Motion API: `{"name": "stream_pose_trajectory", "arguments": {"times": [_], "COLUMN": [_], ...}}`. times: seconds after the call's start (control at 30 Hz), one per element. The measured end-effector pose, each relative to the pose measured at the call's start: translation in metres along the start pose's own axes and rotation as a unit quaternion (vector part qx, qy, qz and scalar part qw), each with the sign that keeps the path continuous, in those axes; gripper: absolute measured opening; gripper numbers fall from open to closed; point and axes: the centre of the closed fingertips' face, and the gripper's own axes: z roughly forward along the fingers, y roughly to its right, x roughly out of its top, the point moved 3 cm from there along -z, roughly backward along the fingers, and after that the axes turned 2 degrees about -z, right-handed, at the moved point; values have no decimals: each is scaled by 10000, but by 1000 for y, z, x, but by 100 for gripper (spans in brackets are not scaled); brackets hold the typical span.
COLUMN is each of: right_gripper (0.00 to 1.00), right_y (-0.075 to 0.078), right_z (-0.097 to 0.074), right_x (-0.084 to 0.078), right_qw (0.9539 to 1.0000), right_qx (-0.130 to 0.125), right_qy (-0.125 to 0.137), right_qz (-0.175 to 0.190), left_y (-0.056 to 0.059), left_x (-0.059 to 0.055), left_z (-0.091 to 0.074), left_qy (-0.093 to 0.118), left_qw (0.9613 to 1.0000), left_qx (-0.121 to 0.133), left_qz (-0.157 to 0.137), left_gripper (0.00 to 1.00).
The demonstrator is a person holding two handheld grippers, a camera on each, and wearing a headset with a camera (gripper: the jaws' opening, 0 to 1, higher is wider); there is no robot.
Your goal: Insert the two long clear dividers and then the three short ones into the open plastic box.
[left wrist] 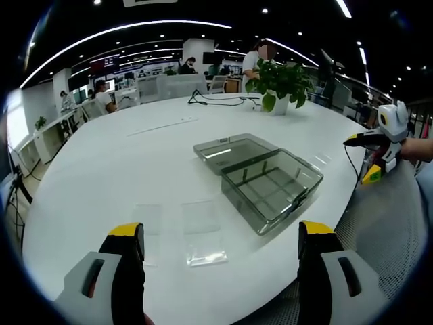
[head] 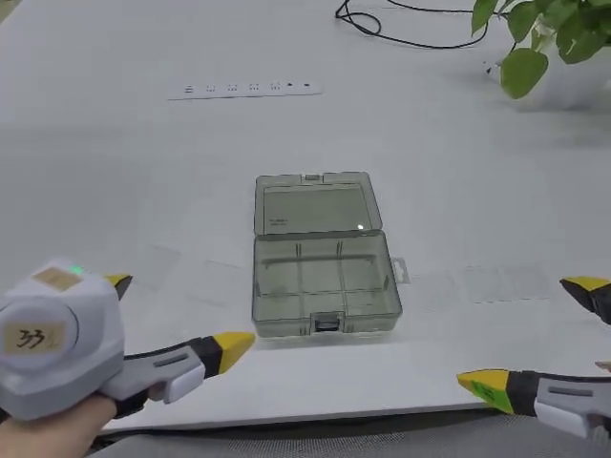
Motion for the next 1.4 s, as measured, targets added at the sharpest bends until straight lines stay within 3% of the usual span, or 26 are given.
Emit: {"name": "stream_pose_trajectory", "arguments": {"times": [0.23, 0.43, 0.7, 0.8, 1.03, 1.17, 1.27, 1.4], "right_gripper": [100, 100, 100, 100, 100, 100, 100, 100], "right_y": [4, 5, 5, 6, 5, 2, 2, 2], "right_z": [1, 3, 5, 6, 10, 11, 10, 9], "right_x": [2, 4, 5, 7, 10, 10, 11, 9], "right_qw": [10000, 9998, 9995, 9994, 9992, 9989, 9990, 9991], "right_qx": [48, 130, 226, 249, 305, 336, 344, 331], "right_qy": [-20, -19, -20, -2, 18, 5, 26, 22], "right_qz": [-71, -150, -230, -258, -262, -335, -301, -275], "left_y": [-3, -2, -7, -8, -9, -12, -17, -19], "left_x": [2, 1, 2, 2, -5, -14, -21, -25], "left_z": [-2, -1, -2, -1, 7, 13, 17, 25], "left_qy": [73, -22, -40, -128, -791, -1353, -1654, -1853], "left_qw": [9999, 10000, 9996, 9997, 9966, 9904, 9857, 9818], "left_qx": [103, 97, 68, 49, -128, -262, -287, -333], "left_qz": [-37, 1, -277, -223, -168, -123, 147, 231], "left_gripper": [97, 97, 98, 98, 98, 97, 93, 90]}}
